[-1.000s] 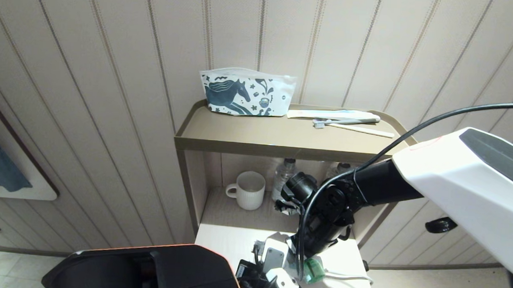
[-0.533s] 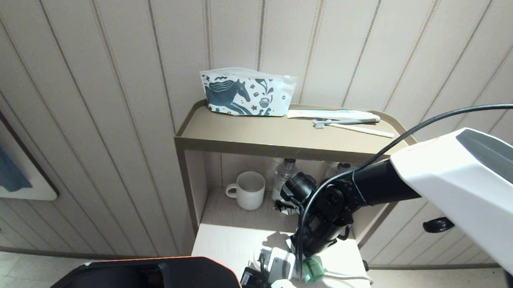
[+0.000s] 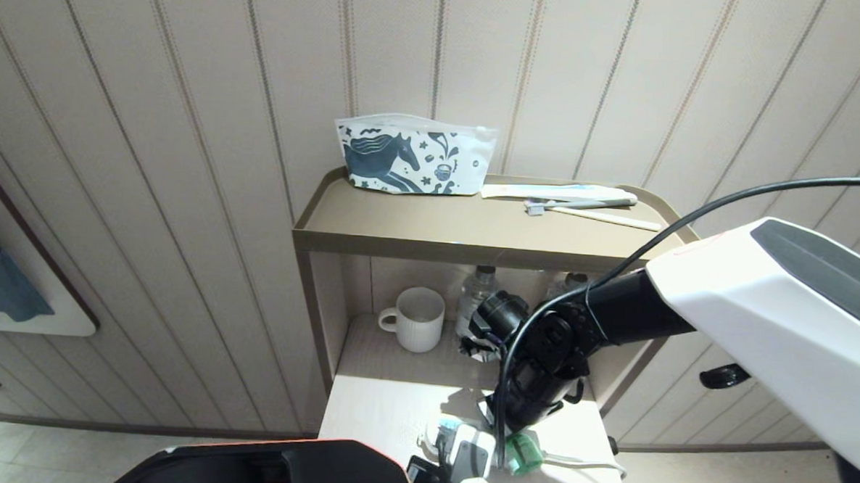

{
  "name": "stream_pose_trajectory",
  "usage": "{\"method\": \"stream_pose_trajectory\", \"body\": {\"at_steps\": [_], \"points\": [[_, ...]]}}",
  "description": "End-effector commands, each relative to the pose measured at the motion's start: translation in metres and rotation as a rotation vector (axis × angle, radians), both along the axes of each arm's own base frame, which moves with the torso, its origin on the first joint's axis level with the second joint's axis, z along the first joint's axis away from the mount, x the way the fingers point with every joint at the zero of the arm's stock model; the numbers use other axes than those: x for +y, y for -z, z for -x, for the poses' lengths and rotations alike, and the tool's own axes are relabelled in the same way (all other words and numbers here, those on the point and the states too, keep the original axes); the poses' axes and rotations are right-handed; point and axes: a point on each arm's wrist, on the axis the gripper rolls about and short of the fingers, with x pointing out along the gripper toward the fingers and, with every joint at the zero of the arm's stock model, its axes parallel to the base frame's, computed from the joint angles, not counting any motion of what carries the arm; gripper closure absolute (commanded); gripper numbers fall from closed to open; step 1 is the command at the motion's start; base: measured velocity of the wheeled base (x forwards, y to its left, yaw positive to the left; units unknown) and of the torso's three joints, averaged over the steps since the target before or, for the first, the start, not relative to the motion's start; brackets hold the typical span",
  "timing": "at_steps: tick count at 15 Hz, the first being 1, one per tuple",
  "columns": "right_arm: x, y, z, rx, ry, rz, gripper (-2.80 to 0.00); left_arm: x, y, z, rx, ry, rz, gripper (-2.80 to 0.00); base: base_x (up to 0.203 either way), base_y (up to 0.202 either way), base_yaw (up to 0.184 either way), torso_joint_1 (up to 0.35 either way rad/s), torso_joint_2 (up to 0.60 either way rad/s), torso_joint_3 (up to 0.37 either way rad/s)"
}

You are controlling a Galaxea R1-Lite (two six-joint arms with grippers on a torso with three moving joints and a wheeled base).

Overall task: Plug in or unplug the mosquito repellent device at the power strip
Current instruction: Hold the socket with your left hand and unplug it with your right hand

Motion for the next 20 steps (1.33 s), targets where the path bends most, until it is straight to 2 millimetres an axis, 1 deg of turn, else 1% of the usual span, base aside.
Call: {"method": "stream_pose_trajectory", "body": {"at_steps": [1, 7, 8, 11, 14, 17, 20], "points": [[0.0, 0.003, 0.0, 0.009, 0.002, 0.006, 0.0, 0.001, 0.005, 0.0, 0.0, -0.007, -0.003, 0.0, 0.0, 0.0, 0.0, 0.0, 0.0, 0.0], [0.0, 0.005, -0.001, 0.013, 0.001, 0.009, 0.0, -0.003, 0.01, -0.006, 0.0, -0.015, -0.007, 0.0, 0.0, 0.0, 0.0, 0.0, 0.0, 0.0], [0.0, 0.005, -0.001, 0.013, 0.001, 0.009, 0.0, -0.002, 0.011, -0.01, -0.001, -0.024, -0.011, 0.0, 0.0, 0.0, 0.0, 0.0, 0.0, 0.0], [0.0, 0.006, -0.001, 0.014, 0.001, 0.009, 0.0, -0.001, 0.02, -0.015, 0.003, -0.032, -0.028, 0.0, 0.0, 0.0, 0.0, 0.0, 0.0, 0.0], [0.0, 0.006, -0.001, 0.015, 0.001, 0.01, 0.0, -0.001, 0.02, -0.017, 0.001, -0.036, -0.023, 0.0, 0.0, 0.0, 0.0, 0.0, 0.0, 0.0], [0.0, 0.008, -0.001, 0.018, 0.001, 0.012, 0.0, 0.002, 0.022, -0.027, 0.007, -0.051, -0.018, 0.0, 0.0, 0.0, 0.0, 0.0, 0.0, 0.0], [0.001, 0.009, -0.002, 0.022, 0.001, 0.014, 0.0, 0.002, 0.022, -0.03, 0.008, -0.053, -0.015, 0.0, 0.0, 0.0, 0.0, 0.0, 0.0, 0.0]]}}
